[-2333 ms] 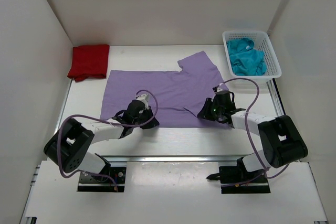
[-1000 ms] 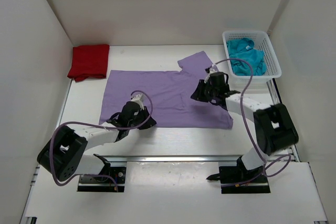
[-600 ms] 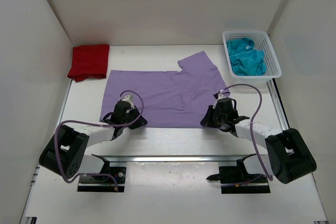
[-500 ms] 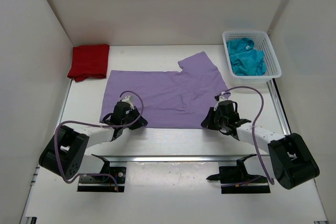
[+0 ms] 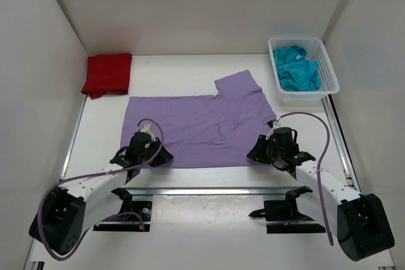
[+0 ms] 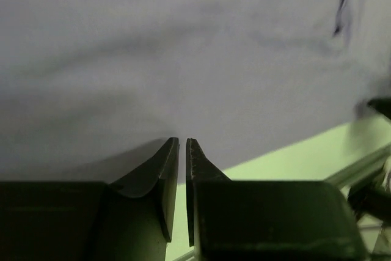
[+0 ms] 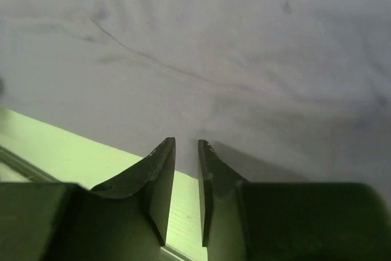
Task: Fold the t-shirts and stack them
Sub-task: Fold the flattened tshirt in 1/3 of the way, then grap the side of the flattened tshirt furthest away from the robot with both arms
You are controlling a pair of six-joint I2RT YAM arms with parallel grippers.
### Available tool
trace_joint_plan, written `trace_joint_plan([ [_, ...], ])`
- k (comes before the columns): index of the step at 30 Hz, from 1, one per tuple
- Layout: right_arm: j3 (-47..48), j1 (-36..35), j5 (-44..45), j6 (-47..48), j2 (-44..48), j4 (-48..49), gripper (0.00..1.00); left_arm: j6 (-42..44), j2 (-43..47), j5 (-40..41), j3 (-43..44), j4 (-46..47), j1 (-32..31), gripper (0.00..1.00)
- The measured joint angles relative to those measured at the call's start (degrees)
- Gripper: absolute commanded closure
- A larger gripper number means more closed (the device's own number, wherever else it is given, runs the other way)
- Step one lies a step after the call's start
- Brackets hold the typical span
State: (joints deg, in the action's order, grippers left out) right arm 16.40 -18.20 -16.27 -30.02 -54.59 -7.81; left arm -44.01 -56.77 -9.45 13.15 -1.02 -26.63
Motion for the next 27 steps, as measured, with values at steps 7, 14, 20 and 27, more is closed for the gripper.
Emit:
trace_joint_plan([
  [7,14.7,-1.1,0.2,3.4,-7.4,-1.8,1.00,4.2,-11.3,0.7,23.3,-2.8,11.9,0.86],
  [14,27.0,-7.2,10.1,3.1,-21.8,-6.3,1.00,6.3,-34.3,2.3,43.0,-2.6,25.1,0.98],
  [20,32.6,-7.6,9.3,5.3,-26.4,-7.7,1.00,11.3,-50.3,8.7,57.7,-9.5,29.3,0.95],
  [27,33.3,-6.2,4.7,6.4,-27.5,-3.2,1.00,15.1,-57.1,13.0,63.9,-14.5,31.3,0.74],
])
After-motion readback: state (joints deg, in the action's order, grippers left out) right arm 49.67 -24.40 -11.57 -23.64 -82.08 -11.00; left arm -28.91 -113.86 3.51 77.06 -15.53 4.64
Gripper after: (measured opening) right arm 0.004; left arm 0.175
